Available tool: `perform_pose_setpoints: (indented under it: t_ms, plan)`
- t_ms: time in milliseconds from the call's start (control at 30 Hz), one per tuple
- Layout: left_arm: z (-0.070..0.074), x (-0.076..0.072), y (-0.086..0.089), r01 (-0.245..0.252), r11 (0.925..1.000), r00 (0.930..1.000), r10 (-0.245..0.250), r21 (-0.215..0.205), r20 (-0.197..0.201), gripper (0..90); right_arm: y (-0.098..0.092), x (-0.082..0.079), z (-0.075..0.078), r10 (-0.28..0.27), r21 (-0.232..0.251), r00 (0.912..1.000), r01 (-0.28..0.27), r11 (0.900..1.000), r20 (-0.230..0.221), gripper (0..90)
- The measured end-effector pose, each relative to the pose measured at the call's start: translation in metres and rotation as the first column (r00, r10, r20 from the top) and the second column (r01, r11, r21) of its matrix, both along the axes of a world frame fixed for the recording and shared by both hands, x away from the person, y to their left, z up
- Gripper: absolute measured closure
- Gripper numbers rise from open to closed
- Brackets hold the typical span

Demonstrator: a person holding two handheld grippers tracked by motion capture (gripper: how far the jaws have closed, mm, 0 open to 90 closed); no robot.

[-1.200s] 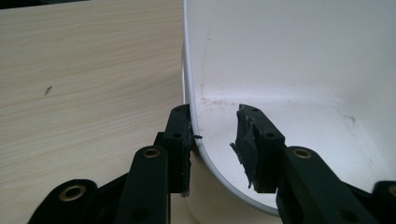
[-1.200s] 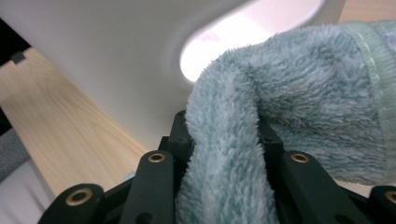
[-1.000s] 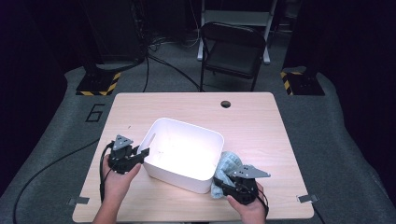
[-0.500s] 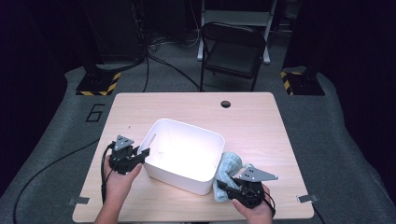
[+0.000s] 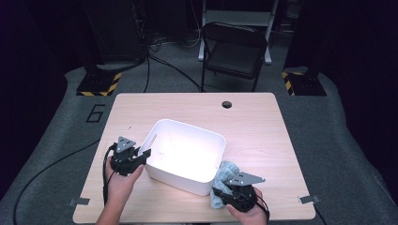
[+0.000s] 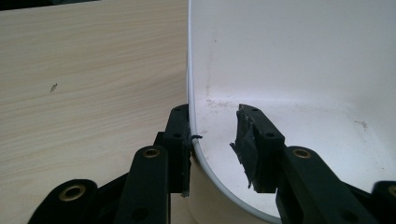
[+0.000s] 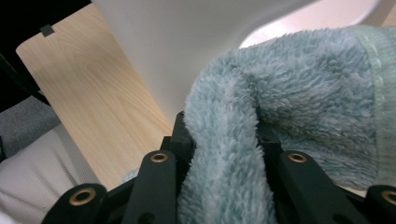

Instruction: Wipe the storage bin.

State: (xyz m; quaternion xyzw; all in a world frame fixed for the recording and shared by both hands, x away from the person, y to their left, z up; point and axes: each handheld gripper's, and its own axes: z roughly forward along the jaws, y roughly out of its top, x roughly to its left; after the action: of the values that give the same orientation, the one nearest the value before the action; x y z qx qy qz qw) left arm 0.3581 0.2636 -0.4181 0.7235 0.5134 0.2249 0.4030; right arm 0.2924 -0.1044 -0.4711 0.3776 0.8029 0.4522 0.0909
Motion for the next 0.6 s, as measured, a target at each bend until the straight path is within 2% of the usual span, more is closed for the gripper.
perform_pose_setpoints:
  t_ms: [267, 400, 600]
  plan:
    - [-0.001, 0.0, 0.001, 0.003, 1.0, 1.0, -0.003, -0.009, 0.006, 65.3, 0.002, 0.009, -0.028, -0.014, -0.009, 0.9955, 0.014, 1.0, -0.094, 68.7]
    - [-0.001, 0.0, 0.002, 0.001, 0.9999, 1.0, -0.001, -0.012, 0.006, 65.1, 0.004, 0.009, -0.033, -0.012, -0.028, 0.9953, 0.009, 1.0, -0.096, 68.6]
    - [-0.001, -0.002, 0.002, -0.003, 1.0, 1.0, 0.003, -0.008, 0.005, 65.2, 0.005, 0.009, -0.033, -0.031, -0.004, 0.9939, 0.031, 1.0, -0.106, 68.5]
